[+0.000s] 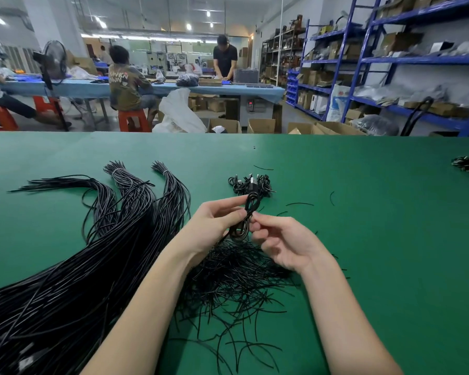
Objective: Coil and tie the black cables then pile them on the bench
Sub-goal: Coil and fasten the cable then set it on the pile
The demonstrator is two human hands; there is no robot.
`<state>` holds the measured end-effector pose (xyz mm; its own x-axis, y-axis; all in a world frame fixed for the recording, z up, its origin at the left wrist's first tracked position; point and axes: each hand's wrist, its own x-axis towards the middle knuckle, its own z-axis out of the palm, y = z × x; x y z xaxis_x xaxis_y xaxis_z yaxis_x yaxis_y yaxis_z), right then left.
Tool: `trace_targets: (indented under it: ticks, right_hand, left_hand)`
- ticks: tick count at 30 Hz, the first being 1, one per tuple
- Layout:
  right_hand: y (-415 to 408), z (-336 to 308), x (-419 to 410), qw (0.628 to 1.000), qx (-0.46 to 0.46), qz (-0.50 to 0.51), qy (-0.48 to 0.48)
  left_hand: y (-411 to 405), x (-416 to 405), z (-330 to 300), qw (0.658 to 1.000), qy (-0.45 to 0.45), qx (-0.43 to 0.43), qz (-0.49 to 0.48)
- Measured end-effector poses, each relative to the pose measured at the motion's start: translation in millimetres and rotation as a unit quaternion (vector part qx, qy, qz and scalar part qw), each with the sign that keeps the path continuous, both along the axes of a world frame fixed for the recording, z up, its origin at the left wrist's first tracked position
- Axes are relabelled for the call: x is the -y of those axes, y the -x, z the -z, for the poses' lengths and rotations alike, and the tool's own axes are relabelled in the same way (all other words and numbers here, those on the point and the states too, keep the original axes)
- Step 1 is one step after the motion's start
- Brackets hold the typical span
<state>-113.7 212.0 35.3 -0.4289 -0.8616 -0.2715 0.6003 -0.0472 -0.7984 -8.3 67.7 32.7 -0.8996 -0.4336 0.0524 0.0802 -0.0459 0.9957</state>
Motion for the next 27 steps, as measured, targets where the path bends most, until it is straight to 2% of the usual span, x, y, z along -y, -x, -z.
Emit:
trace_targets:
  ticks: [1, 2, 4, 6, 9, 14, 19, 20, 21, 23, 25, 26, 27]
  right_hand:
    - [-1, -1, 1, 0.994, -0.105, 0.020, -0.027]
    - [-2, -2, 3, 0.968, -0.237, 0.051, -0.061]
    - [-3, -2, 4, 0.878, -0.451, 0.126, -0.099]
    - [-2, 0, 4, 0.819, -0.546, 0.159, -0.078]
    - [-1, 0, 1, 0.798, -0.585, 0.135, -0.055]
    - [5, 6, 0, 0.772, -0.615, 0.151, -0.053]
    - [1, 16, 6, 0.707, -0.661, 0.252, 0.012]
    - [0, 19, 9, 0.709, -0.648, 0.279, 0.015]
    - [-1, 22, 13, 0.730, -0.614, 0.299, 0.012]
    - [-5, 25, 22, 0.816, -0.487, 0.311, 0.006]
    - [-10, 24, 29, 0.929, -0.249, 0.272, 0.034]
    - [-10, 23, 31, 0.963, -0.121, 0.236, 0.047]
    - [-10, 22, 31, 0.977, -0.027, 0.205, 0.047]
  left_hand:
    - [2, 0, 1, 1.000, -0.015, 0.001, -0.013]
    - [3, 0, 3, 0.999, -0.031, 0.004, -0.026]
    - [5, -1, 6, 0.997, -0.061, 0.003, -0.043]
    - [5, -1, 8, 0.995, -0.084, 0.002, -0.054]
    - [6, 0, 8, 0.992, -0.119, -0.003, -0.050]
    - [6, 2, 9, 0.992, -0.123, 0.006, -0.030]
    - [7, 0, 10, 0.990, -0.138, -0.007, -0.014]
    - [7, -3, 10, 0.990, -0.138, -0.012, -0.015]
    - [8, -5, 9, 0.991, -0.133, -0.020, -0.017]
    - [8, -8, 9, 0.993, -0.113, -0.035, -0.030]
    - [8, -9, 8, 0.994, -0.084, -0.048, -0.053]
    - [7, -9, 7, 0.994, -0.068, -0.055, -0.064]
    - [7, -9, 7, 0.994, -0.051, -0.057, -0.073]
